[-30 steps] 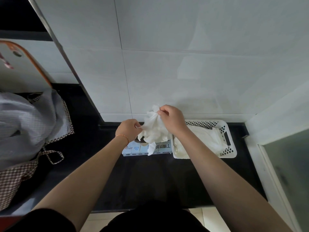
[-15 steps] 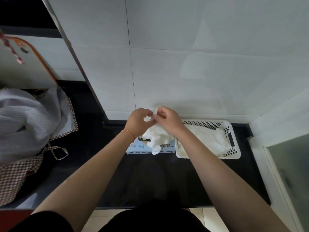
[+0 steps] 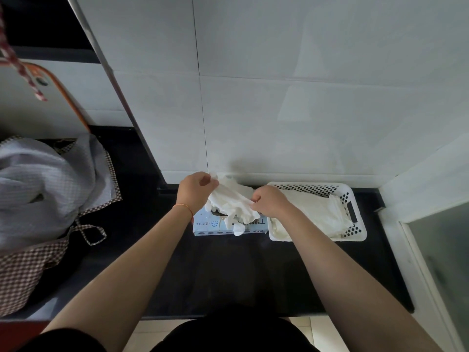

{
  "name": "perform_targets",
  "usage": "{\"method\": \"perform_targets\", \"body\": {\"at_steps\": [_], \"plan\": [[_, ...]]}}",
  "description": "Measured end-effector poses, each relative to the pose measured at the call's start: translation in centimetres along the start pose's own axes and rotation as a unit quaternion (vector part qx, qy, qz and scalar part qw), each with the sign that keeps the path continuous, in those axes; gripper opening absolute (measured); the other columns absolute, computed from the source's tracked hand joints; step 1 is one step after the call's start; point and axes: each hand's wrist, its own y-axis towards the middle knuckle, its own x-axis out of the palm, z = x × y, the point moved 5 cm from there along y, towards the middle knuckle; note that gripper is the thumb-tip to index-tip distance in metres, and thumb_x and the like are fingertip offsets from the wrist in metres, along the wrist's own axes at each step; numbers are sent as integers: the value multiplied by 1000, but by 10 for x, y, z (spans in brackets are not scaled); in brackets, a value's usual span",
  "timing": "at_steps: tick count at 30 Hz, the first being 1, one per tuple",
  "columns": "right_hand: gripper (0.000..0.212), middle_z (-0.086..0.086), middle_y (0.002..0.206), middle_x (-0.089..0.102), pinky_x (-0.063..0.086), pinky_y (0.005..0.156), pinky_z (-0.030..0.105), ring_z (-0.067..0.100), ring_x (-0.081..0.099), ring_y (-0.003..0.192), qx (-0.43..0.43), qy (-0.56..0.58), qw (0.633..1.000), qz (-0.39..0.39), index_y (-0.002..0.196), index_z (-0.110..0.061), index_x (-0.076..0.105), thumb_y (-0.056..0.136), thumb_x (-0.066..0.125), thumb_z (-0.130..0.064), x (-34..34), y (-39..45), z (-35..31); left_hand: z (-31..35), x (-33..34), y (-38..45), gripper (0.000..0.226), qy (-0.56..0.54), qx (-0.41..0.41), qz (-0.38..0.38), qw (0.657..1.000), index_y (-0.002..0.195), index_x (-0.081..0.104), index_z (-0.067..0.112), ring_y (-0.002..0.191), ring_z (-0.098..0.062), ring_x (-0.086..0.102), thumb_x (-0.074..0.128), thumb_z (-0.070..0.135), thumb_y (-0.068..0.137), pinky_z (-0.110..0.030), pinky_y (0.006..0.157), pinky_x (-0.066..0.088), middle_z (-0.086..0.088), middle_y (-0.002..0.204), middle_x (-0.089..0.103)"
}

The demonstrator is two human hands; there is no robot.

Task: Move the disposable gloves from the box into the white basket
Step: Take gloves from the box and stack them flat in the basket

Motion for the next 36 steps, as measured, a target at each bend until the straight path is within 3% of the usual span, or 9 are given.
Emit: {"method": "perform_targets", "body": {"at_steps": [3, 6, 10, 15, 19, 25, 31, 34, 36], "plan": [[17, 13, 79, 58, 39, 66, 31, 22, 52, 73, -39, 41, 996, 69, 92, 3, 66, 81, 57, -7, -18, -4, -6, 9, -3, -2, 29, 61, 23, 30, 997, 116, 57, 20, 97, -16, 60, 66, 20, 88, -27, 77, 51, 1, 109, 65], [17, 1, 89, 54, 39, 69, 29, 19, 52, 83, -91, 84, 987, 103, 101, -4, 63, 86, 57, -9, -34, -12, -19, 33, 4, -5, 61, 182, 174, 37, 967, 138, 46, 24, 120, -23, 47, 69, 20, 81, -38, 95, 45, -2, 131, 52], [15, -3, 90, 59, 41, 61, 19, 14, 56, 81, -117, 169, 971, 123, 103, -17, 60, 87, 62, -17, -47, -19, -34, 54, 29, -6, 37, 218, 251, -60, 941, 121, 65, 23, 126, -23, 47, 69, 27, 84, -42, 101, 39, 2, 127, 59], [12, -10, 75, 55, 37, 55, 13, 3, 49, 64, -133, 227, 951, 161, 93, -23, 59, 86, 65, -16, -67, -25, -44, 64, 11, 4, 11, 124, 171, -49, 976, 92, 67, 18, 84, -19, 58, 68, 28, 89, -28, 76, 43, 2, 91, 66], [11, -6, 80, 58, 40, 62, 14, 5, 52, 68, -129, 283, 934, 174, 95, -16, 64, 84, 64, -13, -83, -31, -49, 81, -8, 7, 18, 44, 171, -61, 982, 82, 62, 20, 86, -11, 63, 78, 28, 80, -24, 76, 47, 9, 84, 66], [11, -7, 65, 39, 33, 57, 24, 9, 36, 58, -137, 370, 895, 209, 73, -16, 46, 81, 52, -12, -116, -54, -55, 103, -2, -10, 18, 66, 171, -211, 960, 76, 64, 12, 64, -12, 48, 77, 23, 79, -26, 65, 39, 1, 70, 56], [17, -11, 64, 40, 30, 49, 16, 6, 35, 55, -127, 322, 909, 232, 70, -19, 44, 84, 52, -16, -131, -72, -48, 119, 6, -24, 44, -41, 135, -270, 952, 93, 65, -3, 79, -17, 58, 80, 33, 73, -34, 78, 46, -7, 85, 63], [15, -10, 64, 42, 32, 53, 21, 7, 37, 57, -100, 305, 918, 232, 71, -18, 46, 84, 53, -17, -127, -74, -35, 128, 9, -29, 24, -131, 127, -270, 945, 88, 64, -1, 85, -18, 64, 78, 16, 80, -35, 91, 51, -9, 88, 67], [14, -9, 65, 43, 34, 55, 23, 8, 38, 57, -89, 305, 918, 237, 73, -18, 48, 85, 54, -19, -125, -77, -26, 130, 17, -34, 15, -127, 129, -280, 943, 85, 64, 5, 79, -15, 64, 77, 12, 81, -33, 83, 53, -7, 83, 67]]}}
